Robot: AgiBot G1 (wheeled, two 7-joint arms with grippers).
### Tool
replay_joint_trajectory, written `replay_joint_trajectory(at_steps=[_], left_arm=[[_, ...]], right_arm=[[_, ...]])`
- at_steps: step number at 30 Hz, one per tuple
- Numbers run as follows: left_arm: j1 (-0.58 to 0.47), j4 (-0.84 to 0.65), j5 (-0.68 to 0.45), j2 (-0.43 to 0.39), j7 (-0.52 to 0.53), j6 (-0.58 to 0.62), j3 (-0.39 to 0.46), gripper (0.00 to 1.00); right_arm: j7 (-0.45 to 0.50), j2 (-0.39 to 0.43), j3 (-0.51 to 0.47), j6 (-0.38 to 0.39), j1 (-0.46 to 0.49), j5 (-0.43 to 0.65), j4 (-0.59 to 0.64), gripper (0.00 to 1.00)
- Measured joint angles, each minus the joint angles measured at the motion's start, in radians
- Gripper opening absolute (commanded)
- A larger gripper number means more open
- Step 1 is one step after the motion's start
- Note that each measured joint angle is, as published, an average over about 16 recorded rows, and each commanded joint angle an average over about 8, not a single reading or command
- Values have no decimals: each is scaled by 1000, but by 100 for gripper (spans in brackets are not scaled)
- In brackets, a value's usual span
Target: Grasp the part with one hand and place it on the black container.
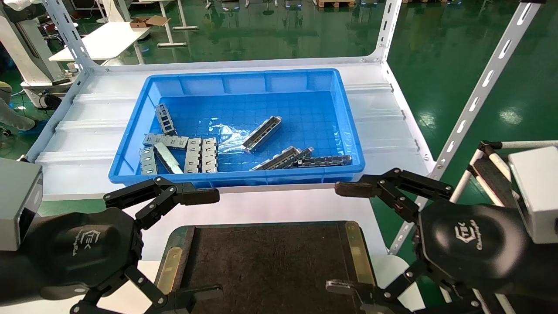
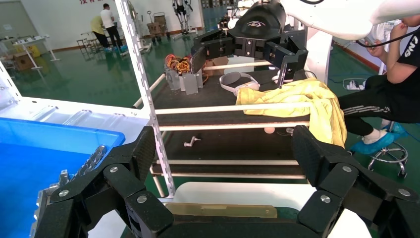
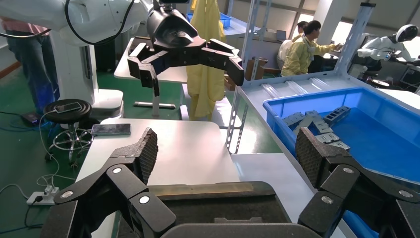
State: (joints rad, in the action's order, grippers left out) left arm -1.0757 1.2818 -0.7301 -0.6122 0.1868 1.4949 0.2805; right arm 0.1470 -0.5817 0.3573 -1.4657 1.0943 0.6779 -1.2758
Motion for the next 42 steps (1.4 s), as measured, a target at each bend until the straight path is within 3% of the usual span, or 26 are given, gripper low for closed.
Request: replay_joint_trajectory(at_steps=[42], left_arm=[[-2,-1,-26,-2,-6,-38,-1,100]], right_arm=[[0,0,0,0,0,0,0,100]])
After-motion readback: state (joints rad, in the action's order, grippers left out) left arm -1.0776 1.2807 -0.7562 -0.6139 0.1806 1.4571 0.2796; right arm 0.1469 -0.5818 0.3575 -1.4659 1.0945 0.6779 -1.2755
